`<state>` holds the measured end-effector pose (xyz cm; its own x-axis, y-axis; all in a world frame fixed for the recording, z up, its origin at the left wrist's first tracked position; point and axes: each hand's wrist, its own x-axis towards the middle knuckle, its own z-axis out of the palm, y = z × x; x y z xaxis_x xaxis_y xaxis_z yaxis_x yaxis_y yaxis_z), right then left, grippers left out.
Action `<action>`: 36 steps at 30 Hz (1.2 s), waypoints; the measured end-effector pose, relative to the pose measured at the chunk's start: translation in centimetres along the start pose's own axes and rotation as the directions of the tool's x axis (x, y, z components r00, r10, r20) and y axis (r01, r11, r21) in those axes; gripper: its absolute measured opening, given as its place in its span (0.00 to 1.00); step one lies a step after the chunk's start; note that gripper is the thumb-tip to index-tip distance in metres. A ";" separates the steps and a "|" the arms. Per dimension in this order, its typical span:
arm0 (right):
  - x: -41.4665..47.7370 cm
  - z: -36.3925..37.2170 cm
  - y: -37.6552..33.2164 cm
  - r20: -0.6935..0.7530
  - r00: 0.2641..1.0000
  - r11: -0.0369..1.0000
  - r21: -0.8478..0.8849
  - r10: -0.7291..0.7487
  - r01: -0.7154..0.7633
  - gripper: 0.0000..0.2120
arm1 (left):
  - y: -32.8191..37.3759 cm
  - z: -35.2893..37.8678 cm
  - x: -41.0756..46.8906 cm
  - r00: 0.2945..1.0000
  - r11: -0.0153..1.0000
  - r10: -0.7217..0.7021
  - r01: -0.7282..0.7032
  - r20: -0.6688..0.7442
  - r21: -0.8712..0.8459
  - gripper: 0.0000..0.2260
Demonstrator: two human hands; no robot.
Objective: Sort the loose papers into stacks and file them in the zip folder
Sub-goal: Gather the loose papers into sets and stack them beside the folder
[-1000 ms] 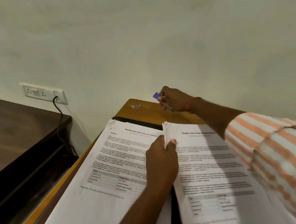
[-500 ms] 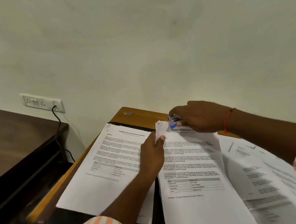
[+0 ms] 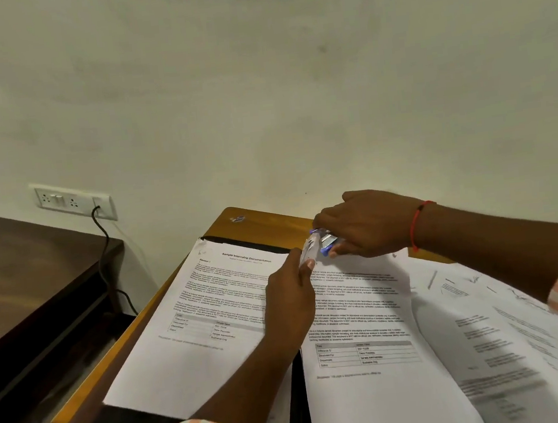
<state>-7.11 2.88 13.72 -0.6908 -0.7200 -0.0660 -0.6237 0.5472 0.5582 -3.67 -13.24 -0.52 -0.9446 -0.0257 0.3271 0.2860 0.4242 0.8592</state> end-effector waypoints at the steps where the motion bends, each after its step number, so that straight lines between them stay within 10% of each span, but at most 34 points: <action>1: 0.0 -0.1 0.0 0.001 1.000 1.000 -0.005 -0.013 0.013 0.25 | 0.0 0.0 0.0 1.000 1.000 0.016 -0.016 0.002 0.003 0.18; 29: 1.5 -2.0 0.2 0.106 0.987 0.993 0.024 -0.120 0.118 0.13 | 0.5 -0.1 -0.2 0.997 0.998 0.030 -0.025 0.074 -0.064 0.15; 36: 0.9 0.1 3.4 0.220 0.949 0.882 0.367 0.228 -0.296 0.12 | 0.3 -0.8 0.3 0.982 0.955 -0.168 0.184 0.087 -0.232 0.11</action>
<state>-9.90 4.15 15.44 -0.8776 -0.4648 -0.1172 -0.4793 0.8525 0.2085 -3.71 -13.84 0.14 -0.9896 -0.0180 0.1427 0.1367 0.1904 0.9721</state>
